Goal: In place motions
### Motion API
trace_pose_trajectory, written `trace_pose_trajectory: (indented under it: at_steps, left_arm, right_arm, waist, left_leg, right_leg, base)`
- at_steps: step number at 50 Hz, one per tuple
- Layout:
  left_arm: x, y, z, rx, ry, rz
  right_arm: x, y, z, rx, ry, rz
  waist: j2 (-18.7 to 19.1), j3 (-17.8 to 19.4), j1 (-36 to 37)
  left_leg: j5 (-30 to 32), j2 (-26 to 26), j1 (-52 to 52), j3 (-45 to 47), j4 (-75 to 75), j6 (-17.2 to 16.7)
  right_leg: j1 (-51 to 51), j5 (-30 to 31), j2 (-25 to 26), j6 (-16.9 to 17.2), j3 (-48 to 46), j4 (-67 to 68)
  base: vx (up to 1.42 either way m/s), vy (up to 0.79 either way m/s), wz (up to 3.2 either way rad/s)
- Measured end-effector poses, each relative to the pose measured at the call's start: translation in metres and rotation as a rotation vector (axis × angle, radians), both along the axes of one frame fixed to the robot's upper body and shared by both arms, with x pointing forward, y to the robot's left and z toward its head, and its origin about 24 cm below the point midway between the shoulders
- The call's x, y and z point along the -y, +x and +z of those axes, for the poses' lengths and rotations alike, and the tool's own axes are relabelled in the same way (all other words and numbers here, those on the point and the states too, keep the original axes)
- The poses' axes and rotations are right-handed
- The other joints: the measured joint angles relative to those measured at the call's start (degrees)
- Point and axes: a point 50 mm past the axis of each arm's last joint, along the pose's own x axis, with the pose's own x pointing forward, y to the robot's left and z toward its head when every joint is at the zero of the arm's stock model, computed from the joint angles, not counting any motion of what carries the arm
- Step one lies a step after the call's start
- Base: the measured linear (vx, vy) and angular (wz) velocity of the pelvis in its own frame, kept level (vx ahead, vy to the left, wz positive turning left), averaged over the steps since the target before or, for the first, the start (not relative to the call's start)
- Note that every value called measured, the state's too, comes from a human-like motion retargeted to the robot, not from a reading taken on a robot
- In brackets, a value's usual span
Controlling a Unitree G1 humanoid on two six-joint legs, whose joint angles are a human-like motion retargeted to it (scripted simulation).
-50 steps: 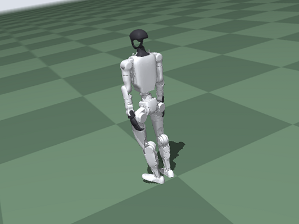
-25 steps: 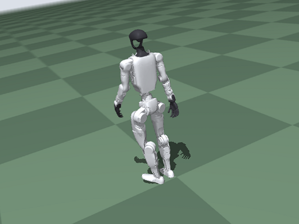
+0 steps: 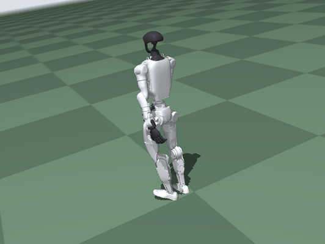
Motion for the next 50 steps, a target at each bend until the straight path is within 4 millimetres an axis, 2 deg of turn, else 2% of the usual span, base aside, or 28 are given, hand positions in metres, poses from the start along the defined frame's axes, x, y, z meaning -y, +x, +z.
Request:
trace_pose_trajectory:
  at_steps: [2, 5, 8, 10, 13, 19, 23, 27, 30, 33, 35, 37, 41, 42, 46, 50]
  left_arm:
    - [-0.002, -0.02, 0.007, -0.048, -0.003, 0.025]
    - [-0.001, -0.036, 0.013, -0.092, -0.001, 0.046]
    - [0.003, -0.035, 0.013, -0.104, -0.003, 0.056]
    - [0.005, -0.025, 0.01, -0.092, -0.009, 0.049]
    - [0.005, 0.004, 0.0, -0.03, -0.002, 0.005]
    - [0.0, 0.117, -0.019, 0.291, -0.002, -0.136]
    - [0.004, 0.195, -0.015, 0.539, -0.035, -0.195]
    - [0.008, 0.26, 0.001, 0.772, -0.029, -0.264]
    - [0.008, 0.292, 0.014, 0.902, -0.003, -0.319]
    - [0.007, 0.303, 0.02, 0.96, 0.022, -0.354]
    - [0.006, 0.299, 0.018, 0.957, 0.025, -0.366]
    - [0.006, 0.283, 0.011, 0.905, 0.011, -0.37]
    - [0.006, 0.229, -0.008, 0.727, -0.024, -0.337]
    - [0.005, 0.211, -0.013, 0.669, -0.033, -0.32]
    - [0.005, 0.112, -0.021, 0.359, -0.081, -0.214]
    - [0.01, 0.017, -0.005, 0.063, -0.115, -0.093]
  right_arm:
    - [-0.008, 0.01, 0.007, 0.04, 0.043, 0.008]
    - [-0.01, 0.011, 0.008, 0.051, 0.057, 0.018]
    - [-0.002, 0.002, 0.002, 0.017, 0.023, 0.027]
    - [0.007, -0.01, -0.005, -0.027, -0.017, 0.025]
    - [0.026, -0.035, -0.017, -0.122, -0.094, 0.0]
    - [0.082, -0.113, -0.034, -0.436, -0.296, -0.115]
    - [0.112, -0.165, -0.031, -0.603, -0.403, -0.221]
    - [0.134, -0.205, -0.024, -0.708, -0.464, -0.344]
    - [0.144, -0.226, -0.018, -0.768, -0.502, -0.419]
    - [0.15, -0.236, -0.014, -0.799, -0.538, -0.469]
    - [0.151, -0.236, -0.014, -0.803, -0.549, -0.483]
    - [0.146, -0.226, -0.017, -0.779, -0.536, -0.471]
    - [0.127, -0.188, -0.027, -0.671, -0.464, -0.383]
    - [0.12, -0.174, -0.029, -0.63, -0.436, -0.351]
    - [0.076, -0.102, -0.033, -0.421, -0.264, -0.192]
    - [0.02, -0.039, -0.019, -0.203, -0.067, -0.06]
  waist:
    - [0.07, 0.02, -0.11]
    - [-0.03, 0.09, -0.36]
    - [-0.14, 0.04, -0.53]
    - [-0.25, -0.01, -0.62]
    - [-0.54, -0.1, -0.81]
    - [-1.15, -0.38, -1.28]
    - [-1.54, -0.52, -1.43]
    - [-1.76, -0.2, -1.31]
    - [-1.75, -0.06, -1.18]
    - [-1.51, -0.14, -1.07]
    - [-1.37, -0.22, -0.88]
    - [-1.16, -0.33, -0.63]
    - [-0.76, -0.49, -0.62]
    - [-0.63, -0.51, -0.76]
    - [0.4, -0.58, -1.72]
    - [1.12, -0.48, -2.25]
  left_leg:
    - [0.15, 0.04, 0.0, -0.03, 0.0, -0.08]
    - [0.28, 0.09, 0.16, 0.06, -0.05, -0.17]
    - [0.22, 0.13, 0.24, 0.24, -0.1, -0.19]
    - [0.16, 0.16, 0.24, 0.4, -0.15, -0.17]
    - [0.07, 0.15, 0.16, 0.44, -0.18, -0.09]
    - [-0.25, 0.18, -0.7, 0.19, 0.17, 0.18]
    - [-0.38, 0.05, -1.32, -0.12, 0.45, 0.41]
    - [-0.41, -0.16, -1.49, -0.58, 0.55, 0.65]
    - [-0.41, -0.23, -1.55, -0.78, 0.65, 0.69]
    - [-0.43, -0.25, -1.63, -0.88, 0.67, 0.7]
    - [-0.43, -0.26, -1.6, -0.9, 0.63, 0.7]
    - [-0.41, -0.25, -1.46, -0.82, 0.53, 0.68]
    - [-0.44, -0.19, -0.97, -0.53, 0.22, 0.52]
    - [-0.47, -0.15, -0.81, -0.39, 0.11, 0.47]
    - [-0.76, 0.29, -0.01, 0.89, -0.53, 0.17]
    - [-1.14, 0.81, 0.83, 2.65, -0.98, -0.34]
  right_leg:
    - [0.09, -0.04, 0.0, 0.0, -0.09, 0.01]
    - [0.27, -0.04, 0.02, 0.02, -0.02, -0.01]
    - [0.22, 0.07, 0.09, 0.0, 0.09, -0.04]
    - [0.11, 0.15, 0.14, 0.0, 0.25, -0.07]
    - [-0.03, 0.27, 0.13, 0.01, 0.22, -0.12]
    - [-0.56, 0.42, 0.01, 0.2, 0.02, -0.18]
    - [-0.72, 0.3, -0.21, 0.38, -0.47, -0.26]
    - [-0.57, 0.15, -0.36, 0.48, -0.84, -0.25]
    - [-0.43, 0.07, -0.47, 0.51, -1.1, -0.27]
    - [-0.38, 0.01, -0.5, 0.53, -1.3, -0.34]
    - [-0.35, -0.02, -0.48, 0.52, -1.28, -0.35]
    - [-0.3, -0.04, -0.44, 0.46, -1.24, -0.35]
    - [-0.32, -0.03, -0.23, 0.28, -0.8, -0.29]
    - [-0.39, 0.0, -0.13, 0.22, -0.62, -0.26]
    - [-1.08, 0.23, 0.64, -0.01, 1.06, 0.05]
    - [-1.79, 0.61, 1.42, -0.24, 3.11, 0.28]
  base:
    - [0.0, 0.01, 0.1]
    - [0.0, 0.0, 0.0]
    - [0.0, 0.0, 0.0]
    - [0.0, 0.0, 0.0]
    - [0.0, 0.0, 0.0]
    - [-0.01, -0.01, -0.02]
    - [0.0, 0.0, 0.0]
    - [0.0, 0.0, 0.0]
    - [0.0, 0.0, 0.0]
    - [0.0, 0.0, 0.0]
    - [0.0, 0.0, 0.0]
    - [0.0, 0.0, 0.0]
    - [0.0, 0.0, 0.0]
    - [0.0, 0.0, 0.0]
    - [0.05, -0.01, -0.31]
    - [0.04, 0.0, -0.48]
